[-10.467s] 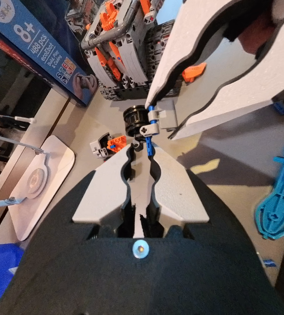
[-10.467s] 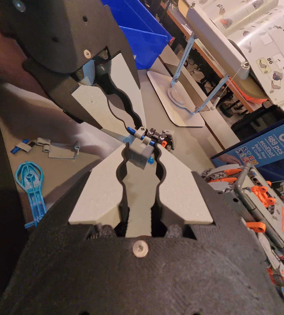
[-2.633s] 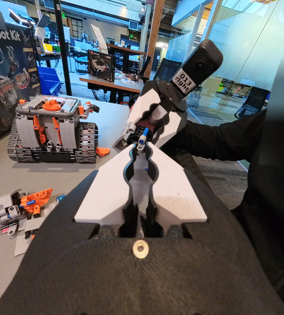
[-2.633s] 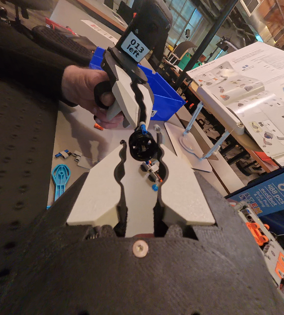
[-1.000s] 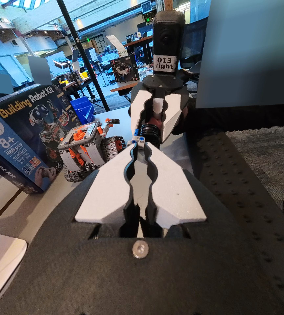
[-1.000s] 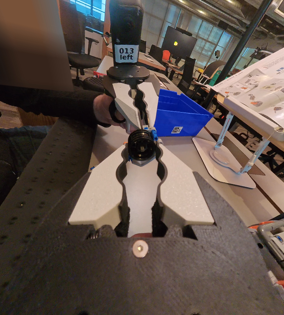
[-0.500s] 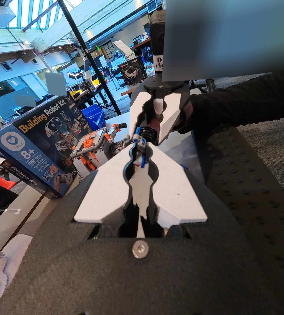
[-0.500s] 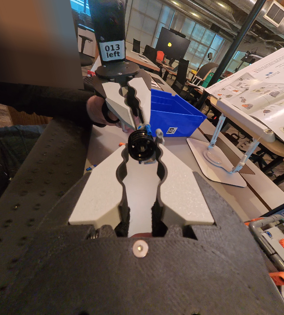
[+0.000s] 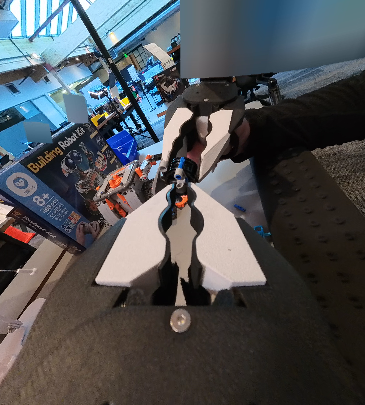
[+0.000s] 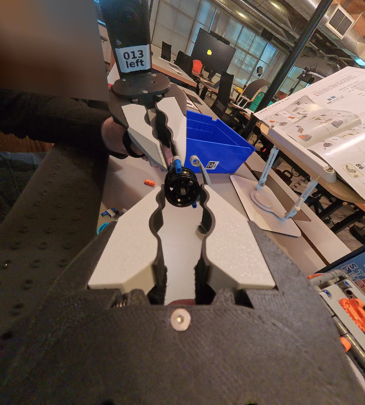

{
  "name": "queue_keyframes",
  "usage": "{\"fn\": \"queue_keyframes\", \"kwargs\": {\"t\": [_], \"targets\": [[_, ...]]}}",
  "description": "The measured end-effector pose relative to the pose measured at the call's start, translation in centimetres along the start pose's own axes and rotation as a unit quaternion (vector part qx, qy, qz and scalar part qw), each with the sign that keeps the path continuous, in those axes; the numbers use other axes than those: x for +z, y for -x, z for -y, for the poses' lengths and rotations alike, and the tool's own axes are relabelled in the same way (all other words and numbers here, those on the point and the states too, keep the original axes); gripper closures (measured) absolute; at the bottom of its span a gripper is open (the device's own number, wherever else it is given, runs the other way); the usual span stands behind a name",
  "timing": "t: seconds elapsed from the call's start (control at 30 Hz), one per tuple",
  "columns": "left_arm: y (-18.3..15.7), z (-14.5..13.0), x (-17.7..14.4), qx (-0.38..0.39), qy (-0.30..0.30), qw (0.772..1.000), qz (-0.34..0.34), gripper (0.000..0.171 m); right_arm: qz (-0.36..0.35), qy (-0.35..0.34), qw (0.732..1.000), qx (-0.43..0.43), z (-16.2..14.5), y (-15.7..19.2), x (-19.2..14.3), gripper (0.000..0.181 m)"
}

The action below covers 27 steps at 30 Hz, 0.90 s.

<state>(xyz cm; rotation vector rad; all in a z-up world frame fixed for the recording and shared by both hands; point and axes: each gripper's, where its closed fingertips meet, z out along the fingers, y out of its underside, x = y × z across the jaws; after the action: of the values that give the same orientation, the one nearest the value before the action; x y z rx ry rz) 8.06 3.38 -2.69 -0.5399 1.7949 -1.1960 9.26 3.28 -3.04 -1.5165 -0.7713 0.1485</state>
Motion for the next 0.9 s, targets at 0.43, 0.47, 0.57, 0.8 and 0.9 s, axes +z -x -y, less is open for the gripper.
{"fn": "queue_keyframes", "kwargs": {"t": [0.43,0.47,0.57,0.8,0.9], "targets": [[-0.14,-0.23,0.18,0.036,0.015,0.999,0.016,0.163,0.0,-0.009,1.0,0.008,0.24,-0.17,-0.15,0.152],[-0.14,-0.21,0.17,0.038,0.016,0.999,0.017,0.162,-0.001,-0.009,1.0,0.005,0.26,-0.17,-0.15,0.152],[-0.04,-0.07,0.11,0.046,0.015,0.999,0.024,0.161,-0.002,-0.01,1.0,0.004,0.27,-0.2,-0.17,0.152],[0.13,0.02,0.19,0.08,0.027,0.995,0.049,0.16,0.018,-0.016,0.999,0.041,0.17,-0.17,-0.14,0.152],[0.45,0.19,0.06,0.093,0.027,0.993,0.065,0.167,0.03,-0.021,0.998,0.055,0.2,0.02,-0.03,0.152]]}}
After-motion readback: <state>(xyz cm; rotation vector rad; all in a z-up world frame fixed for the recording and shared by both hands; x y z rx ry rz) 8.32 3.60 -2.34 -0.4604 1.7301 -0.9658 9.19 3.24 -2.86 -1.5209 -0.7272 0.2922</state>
